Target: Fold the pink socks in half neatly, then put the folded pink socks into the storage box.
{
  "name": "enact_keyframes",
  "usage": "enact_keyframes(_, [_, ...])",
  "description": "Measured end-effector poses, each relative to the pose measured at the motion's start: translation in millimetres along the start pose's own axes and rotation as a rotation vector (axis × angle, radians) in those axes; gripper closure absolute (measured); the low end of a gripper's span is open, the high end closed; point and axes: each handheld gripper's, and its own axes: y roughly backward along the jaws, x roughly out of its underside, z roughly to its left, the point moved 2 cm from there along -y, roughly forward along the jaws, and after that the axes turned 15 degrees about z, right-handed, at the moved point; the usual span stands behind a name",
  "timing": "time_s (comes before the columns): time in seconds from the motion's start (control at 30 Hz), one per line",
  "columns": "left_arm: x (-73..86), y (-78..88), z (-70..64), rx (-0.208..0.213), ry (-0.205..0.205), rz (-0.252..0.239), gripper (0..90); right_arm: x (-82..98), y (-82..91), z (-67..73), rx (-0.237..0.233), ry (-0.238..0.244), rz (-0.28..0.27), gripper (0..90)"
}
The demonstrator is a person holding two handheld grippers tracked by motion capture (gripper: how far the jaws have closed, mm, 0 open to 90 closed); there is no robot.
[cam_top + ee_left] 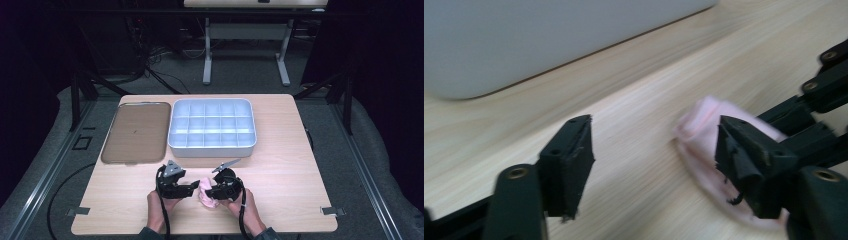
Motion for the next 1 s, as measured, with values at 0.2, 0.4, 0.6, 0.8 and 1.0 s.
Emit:
enact_keyframes(0.2, [25.6, 17.6, 27.3, -0.111, 0.047, 0.034, 18.5, 0.5, -0.1, 0.1, -0.003, 0.0, -0.006, 74.5])
enact_keyframes(0.4, [50.9, 25.0, 52.8, -0.199, 0.107, 0.068, 15.4, 2.3, -1.0, -0.3, 0.001, 0.009, -0.032, 74.8])
enact_keyframes(0.6, [62.5, 25.6, 63.8, -0.233, 0.124, 0.072, 14.5, 5.6, 0.9, 0.3, -0.005, 0.014, -0.051, 76.4])
enact_keyframes(0.8, [61.0, 24.1, 67.0, -0.219, 0.109, 0.073, 12.5, 10.2, 11.1, 2.5, 0.015, 0.037, -0.106, 77.4])
enact_keyframes(1.0, [57.3, 21.2, 68.7, -0.209, 0.095, 0.079, 10.6, 18.2, 32.9, -1.4, 0.041, 0.021, -0.17, 77.4])
